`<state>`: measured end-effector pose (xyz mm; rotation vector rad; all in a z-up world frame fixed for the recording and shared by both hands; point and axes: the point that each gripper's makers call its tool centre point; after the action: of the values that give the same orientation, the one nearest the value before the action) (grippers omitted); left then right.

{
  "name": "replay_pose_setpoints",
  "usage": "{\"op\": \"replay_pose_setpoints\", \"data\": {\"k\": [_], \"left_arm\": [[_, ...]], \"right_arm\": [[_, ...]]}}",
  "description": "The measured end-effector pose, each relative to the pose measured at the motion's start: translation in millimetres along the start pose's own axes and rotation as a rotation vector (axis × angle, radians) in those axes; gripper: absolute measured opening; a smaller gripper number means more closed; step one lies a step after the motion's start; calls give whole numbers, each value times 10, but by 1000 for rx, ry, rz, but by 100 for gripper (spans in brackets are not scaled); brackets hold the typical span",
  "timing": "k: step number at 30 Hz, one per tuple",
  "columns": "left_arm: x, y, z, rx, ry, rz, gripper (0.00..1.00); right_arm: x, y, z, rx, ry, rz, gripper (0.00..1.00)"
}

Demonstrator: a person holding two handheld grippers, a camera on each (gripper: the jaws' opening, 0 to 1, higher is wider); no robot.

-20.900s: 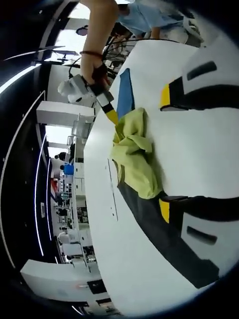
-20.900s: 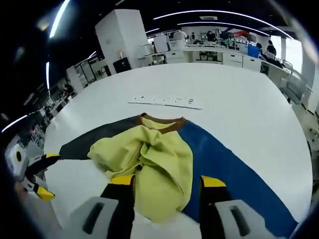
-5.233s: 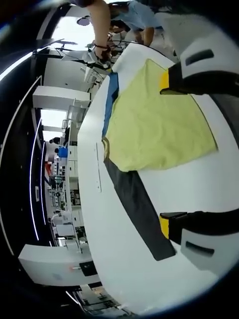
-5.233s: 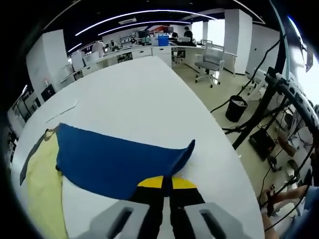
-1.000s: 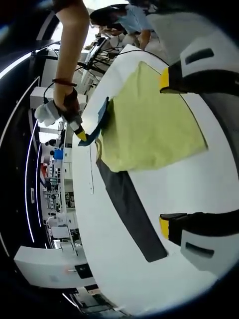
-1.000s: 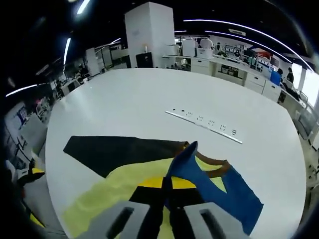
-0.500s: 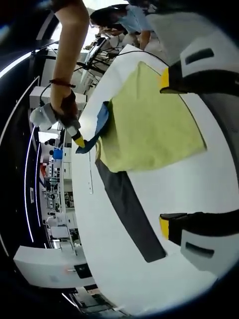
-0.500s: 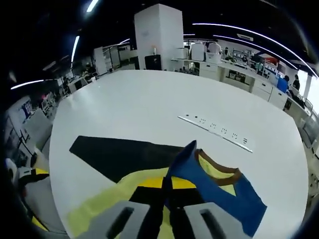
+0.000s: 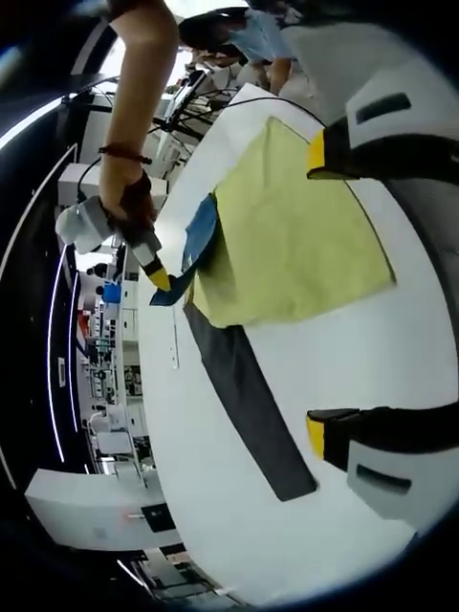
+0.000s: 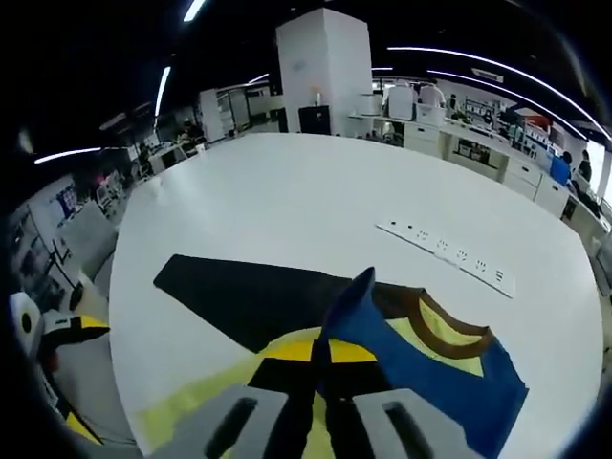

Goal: Fold the garment on the visible template until the final outline fits inside the template.

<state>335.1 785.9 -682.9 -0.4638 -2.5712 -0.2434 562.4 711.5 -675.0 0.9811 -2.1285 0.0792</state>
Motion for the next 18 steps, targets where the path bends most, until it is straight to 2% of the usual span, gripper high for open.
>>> {"op": "replay_pose_setpoints", "data": {"k": [9, 18], "left_arm": [[-3, -4, 14, 5, 0, 1, 97], [9, -23, 56, -11, 11, 3, 98]], "right_arm": [[-103, 33, 179, 32, 36, -1, 0], [-294, 166, 326, 73, 54, -44, 0]]}}
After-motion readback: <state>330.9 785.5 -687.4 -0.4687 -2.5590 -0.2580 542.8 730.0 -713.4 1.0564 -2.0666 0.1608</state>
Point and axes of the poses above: the point that each gripper's makers call its tool centre point, and the gripper's own axes: x roughly backward along the fingers, y roughly to its left, z roughly out of its underside, and after that the axes turned 12 degrees about -x, right-handed
